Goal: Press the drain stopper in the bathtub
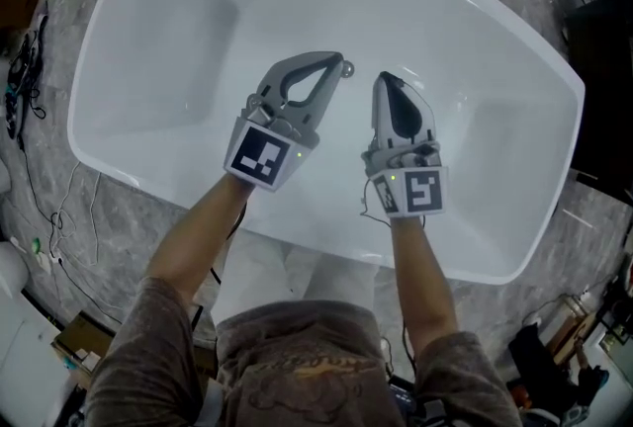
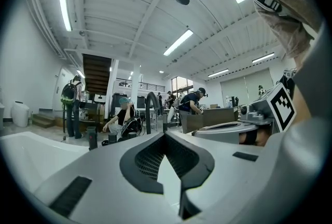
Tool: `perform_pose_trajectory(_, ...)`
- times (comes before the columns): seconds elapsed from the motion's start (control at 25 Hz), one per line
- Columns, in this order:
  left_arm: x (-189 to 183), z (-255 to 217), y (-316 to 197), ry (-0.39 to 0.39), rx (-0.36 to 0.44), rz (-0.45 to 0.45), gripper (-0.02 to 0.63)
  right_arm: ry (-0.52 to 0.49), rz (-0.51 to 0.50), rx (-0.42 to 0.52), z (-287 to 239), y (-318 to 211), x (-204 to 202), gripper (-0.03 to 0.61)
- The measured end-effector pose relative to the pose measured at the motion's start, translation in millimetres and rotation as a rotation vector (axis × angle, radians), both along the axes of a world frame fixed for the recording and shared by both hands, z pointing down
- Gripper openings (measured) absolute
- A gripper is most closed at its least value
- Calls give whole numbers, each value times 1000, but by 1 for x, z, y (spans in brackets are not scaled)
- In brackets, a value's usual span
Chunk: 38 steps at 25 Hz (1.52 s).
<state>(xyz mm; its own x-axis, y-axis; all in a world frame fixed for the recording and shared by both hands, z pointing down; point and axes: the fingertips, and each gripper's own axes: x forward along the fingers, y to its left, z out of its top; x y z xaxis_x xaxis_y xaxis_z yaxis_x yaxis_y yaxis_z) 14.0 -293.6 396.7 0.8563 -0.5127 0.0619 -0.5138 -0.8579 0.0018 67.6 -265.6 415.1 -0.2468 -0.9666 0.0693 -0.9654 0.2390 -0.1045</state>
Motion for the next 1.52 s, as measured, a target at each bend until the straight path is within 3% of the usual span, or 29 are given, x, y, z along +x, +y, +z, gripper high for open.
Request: perform_pose_trajectory(1.52,9,178,-53,29,-18,34,0,5,-37,-37,191,-57,-5,0)
